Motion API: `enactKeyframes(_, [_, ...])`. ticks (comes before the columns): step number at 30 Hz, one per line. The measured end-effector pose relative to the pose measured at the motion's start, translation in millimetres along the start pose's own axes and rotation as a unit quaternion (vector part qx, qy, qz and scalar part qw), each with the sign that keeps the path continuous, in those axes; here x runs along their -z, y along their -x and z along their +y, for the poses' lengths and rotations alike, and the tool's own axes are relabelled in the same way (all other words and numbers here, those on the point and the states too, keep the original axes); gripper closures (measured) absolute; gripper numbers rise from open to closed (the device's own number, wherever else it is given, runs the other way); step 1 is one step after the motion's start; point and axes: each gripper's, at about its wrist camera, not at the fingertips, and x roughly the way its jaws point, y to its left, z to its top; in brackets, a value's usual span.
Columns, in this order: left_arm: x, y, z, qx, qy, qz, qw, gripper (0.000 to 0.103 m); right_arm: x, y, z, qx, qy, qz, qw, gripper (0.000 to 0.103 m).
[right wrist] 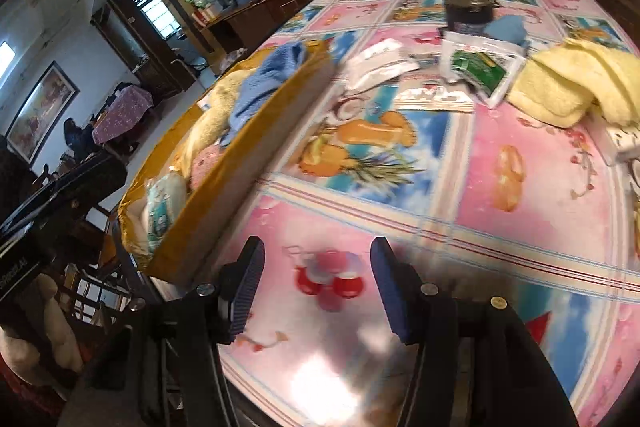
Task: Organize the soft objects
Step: 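Grasp the yellow towel with the left gripper while the right grasps the white lemon-print pack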
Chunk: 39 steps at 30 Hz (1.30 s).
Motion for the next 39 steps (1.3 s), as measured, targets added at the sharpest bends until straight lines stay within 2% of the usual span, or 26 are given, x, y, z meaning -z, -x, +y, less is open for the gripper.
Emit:
enactKeyframes(4, [5, -20, -16, 0.033, -0.011, 0.03, 0.9989, 0.045, -10, 23, -47, 0.036, -0.046, -0.022, 0.998, 0.048])
enactKeyframes(8, [8, -26, -23, 0.055, -0.017, 0.035, 0.9977, 0.045, -31, 47, -86, 0.086, -0.066, -0.057, 0.992, 0.048])
enactKeyframes(15, [8, -36, -22, 0.074, -0.011, 0.041, 0.9964, 0.045, -82, 78, -150, 0.173, -0.11, -0.125, 0.971, 0.047])
enactKeyframes(19, [8, -38, -23, 0.077, -0.011, 0.044, 0.996, 0.045, -111, 67, -177, 0.213, -0.123, -0.129, 0.961, 0.047])
enactKeyframes(22, [8, -39, -21, 0.079, -0.014, 0.044, 0.9958, 0.045, -117, 49, -184, 0.192, -0.119, -0.093, 0.97, 0.046])
enactKeyframes(24, [7, -41, -20, 0.081, -0.014, 0.044, 0.9956, 0.045, -108, 43, -167, 0.148, -0.1, -0.072, 0.981, 0.046])
enactKeyframes(26, [6, -46, -20, 0.086, -0.01, 0.049, 0.9951, 0.045, -94, 42, -142, 0.065, -0.078, -0.041, 0.994, 0.046])
enactKeyframes(28, [7, -48, -23, 0.096, -0.01, 0.053, 0.9939, 0.045, -80, 42, -117, -0.025, -0.047, -0.002, 0.999, 0.046])
enactKeyframes(29, [7, -49, -25, 0.102, -0.011, 0.056, 0.9932, 0.045, -72, 43, -105, -0.055, -0.027, 0.015, 0.998, 0.046])
enactKeyframes(30, [7, -50, -26, 0.109, -0.012, 0.06, 0.9922, 0.045, -66, 46, -96, -0.063, -0.011, 0.021, 0.998, 0.046])
enactKeyframes(32, [7, -51, -30, 0.122, -0.015, 0.065, 0.9903, 0.045, -56, 56, -87, -0.05, 0.006, 0.016, 0.999, 0.046])
enactKeyframes(35, [5, -50, -38, 0.14, -0.031, 0.06, 0.9878, 0.045, -49, 66, -92, 0.01, 0.002, -0.005, 1.0, 0.046])
enactKeyframes(37, [-2, -47, -54, 0.14, -0.08, 0.038, 0.9862, 0.045, -45, 66, -101, 0.035, -0.012, -0.007, 0.999, 0.046])
enactKeyframes(39, [-11, -48, -77, 0.13, -0.158, 0.007, 0.9788, 0.045, -41, 62, -112, 0.037, -0.048, -0.005, 0.998, 0.046])
